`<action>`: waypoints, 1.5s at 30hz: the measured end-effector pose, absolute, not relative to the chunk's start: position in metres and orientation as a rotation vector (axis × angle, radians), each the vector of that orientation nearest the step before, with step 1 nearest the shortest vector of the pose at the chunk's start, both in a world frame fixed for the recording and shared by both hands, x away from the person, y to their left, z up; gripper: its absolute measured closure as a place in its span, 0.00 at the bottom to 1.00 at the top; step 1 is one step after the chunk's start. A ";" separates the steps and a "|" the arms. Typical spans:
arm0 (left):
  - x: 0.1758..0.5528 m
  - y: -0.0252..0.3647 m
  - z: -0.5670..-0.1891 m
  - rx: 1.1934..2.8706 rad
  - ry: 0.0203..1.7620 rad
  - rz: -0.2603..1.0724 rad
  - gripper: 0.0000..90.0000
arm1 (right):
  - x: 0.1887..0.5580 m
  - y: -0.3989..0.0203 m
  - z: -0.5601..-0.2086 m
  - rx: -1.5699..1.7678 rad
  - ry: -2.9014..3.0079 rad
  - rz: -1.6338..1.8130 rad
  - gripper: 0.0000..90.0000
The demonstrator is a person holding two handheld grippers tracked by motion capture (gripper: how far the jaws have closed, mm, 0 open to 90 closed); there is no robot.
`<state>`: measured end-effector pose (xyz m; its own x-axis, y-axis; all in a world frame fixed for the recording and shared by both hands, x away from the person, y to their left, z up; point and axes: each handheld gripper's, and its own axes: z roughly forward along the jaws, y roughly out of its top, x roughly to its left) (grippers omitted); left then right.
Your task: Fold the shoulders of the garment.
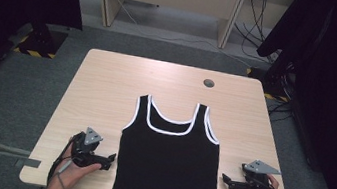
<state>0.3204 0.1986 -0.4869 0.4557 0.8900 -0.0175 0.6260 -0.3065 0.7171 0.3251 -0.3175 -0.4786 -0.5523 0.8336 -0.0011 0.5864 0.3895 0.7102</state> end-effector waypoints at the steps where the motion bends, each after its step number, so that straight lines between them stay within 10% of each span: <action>1: 0.320 0.199 -0.487 2.044 1.261 0.512 0.00 | 0.325 -0.317 -0.479 1.233 2.295 0.956 0.15; 45: 0.364 0.181 -0.463 1.984 1.203 0.477 0.02 | 0.327 -0.318 -0.479 1.227 2.301 0.957 0.14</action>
